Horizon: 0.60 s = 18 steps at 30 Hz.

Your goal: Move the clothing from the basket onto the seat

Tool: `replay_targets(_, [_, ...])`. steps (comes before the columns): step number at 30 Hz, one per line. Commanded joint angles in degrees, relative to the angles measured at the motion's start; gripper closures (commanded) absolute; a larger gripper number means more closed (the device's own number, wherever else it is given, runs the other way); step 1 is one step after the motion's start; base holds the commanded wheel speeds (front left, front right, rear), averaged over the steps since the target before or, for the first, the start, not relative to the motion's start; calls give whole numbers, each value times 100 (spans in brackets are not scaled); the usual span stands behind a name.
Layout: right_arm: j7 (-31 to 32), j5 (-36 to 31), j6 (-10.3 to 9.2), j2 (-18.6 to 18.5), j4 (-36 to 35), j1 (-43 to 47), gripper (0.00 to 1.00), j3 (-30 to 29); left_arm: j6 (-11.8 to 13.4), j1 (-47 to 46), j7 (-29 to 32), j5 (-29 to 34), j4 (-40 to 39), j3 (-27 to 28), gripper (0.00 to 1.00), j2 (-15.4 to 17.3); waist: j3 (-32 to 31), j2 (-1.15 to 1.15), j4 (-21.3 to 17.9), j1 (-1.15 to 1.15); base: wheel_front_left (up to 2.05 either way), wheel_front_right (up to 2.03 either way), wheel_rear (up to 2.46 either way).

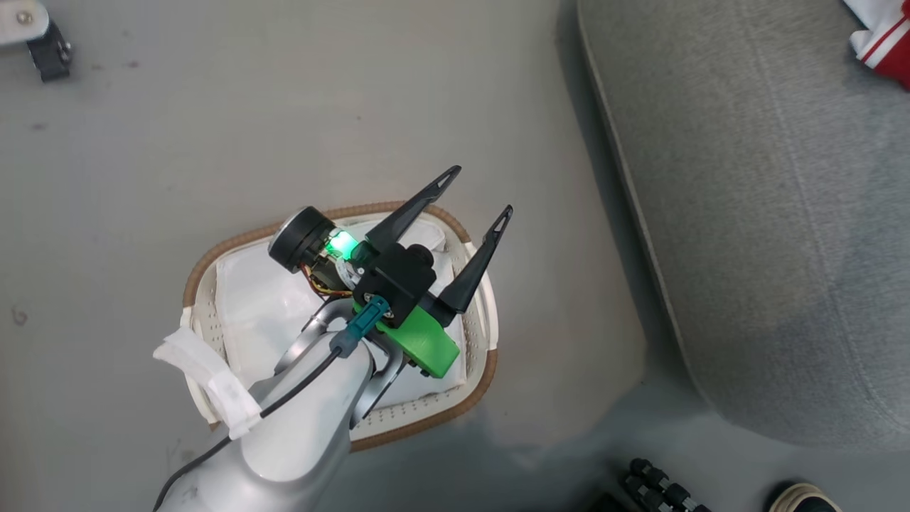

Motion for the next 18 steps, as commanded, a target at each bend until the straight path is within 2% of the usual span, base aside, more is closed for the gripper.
replay_targets(1, [-37, -93, -8, 62, 117, 175, 100, -192, -13, -122, -21, -20, -28, 19, 0, 73, 459, 0, 293, -1, 0, 0, 0])
replay_targets(10, [-40, -627, -8, 595, 708, 909, 100, -1478, -12, -186, -21, -71, -49, -27, 0, 197, 870, 0, 418, -1, 0, 0, 0])
replay_targets(18, [-2, -1644, -8, 914, 795, 1316, 100, -2795, -7, -185, -21, -151, -62, -13, 0, 281, 835, 0, 439, -1, 0, 0, 0])
